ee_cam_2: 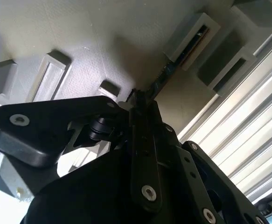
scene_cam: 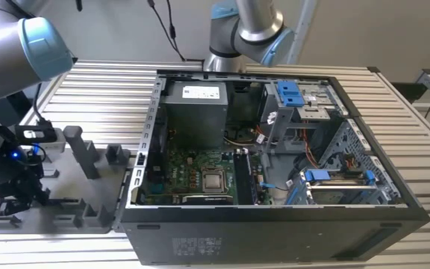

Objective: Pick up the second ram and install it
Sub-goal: 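Pick up the second ram and move it above second insertion slot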

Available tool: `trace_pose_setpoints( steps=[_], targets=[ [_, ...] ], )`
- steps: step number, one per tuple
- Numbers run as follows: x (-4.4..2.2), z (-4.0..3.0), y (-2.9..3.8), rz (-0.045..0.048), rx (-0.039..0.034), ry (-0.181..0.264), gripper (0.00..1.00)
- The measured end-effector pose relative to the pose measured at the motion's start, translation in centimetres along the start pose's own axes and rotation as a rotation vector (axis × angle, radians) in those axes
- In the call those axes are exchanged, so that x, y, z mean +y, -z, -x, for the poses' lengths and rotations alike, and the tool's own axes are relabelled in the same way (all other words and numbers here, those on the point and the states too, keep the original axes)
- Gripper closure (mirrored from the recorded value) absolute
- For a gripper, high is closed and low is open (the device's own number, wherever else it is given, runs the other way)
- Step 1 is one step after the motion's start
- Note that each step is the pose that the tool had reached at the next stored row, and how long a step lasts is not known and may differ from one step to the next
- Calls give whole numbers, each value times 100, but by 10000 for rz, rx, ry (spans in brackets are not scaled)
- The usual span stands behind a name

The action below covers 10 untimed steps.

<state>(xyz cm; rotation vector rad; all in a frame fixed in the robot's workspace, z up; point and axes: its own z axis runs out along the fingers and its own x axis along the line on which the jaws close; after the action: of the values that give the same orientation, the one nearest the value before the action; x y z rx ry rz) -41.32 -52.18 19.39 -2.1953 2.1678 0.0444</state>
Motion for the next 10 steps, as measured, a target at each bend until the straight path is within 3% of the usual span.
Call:
trace_pose_setpoints(
  steps=[10],
  targets=[
    [2,0,-3,0,0,1,86]
  ],
)
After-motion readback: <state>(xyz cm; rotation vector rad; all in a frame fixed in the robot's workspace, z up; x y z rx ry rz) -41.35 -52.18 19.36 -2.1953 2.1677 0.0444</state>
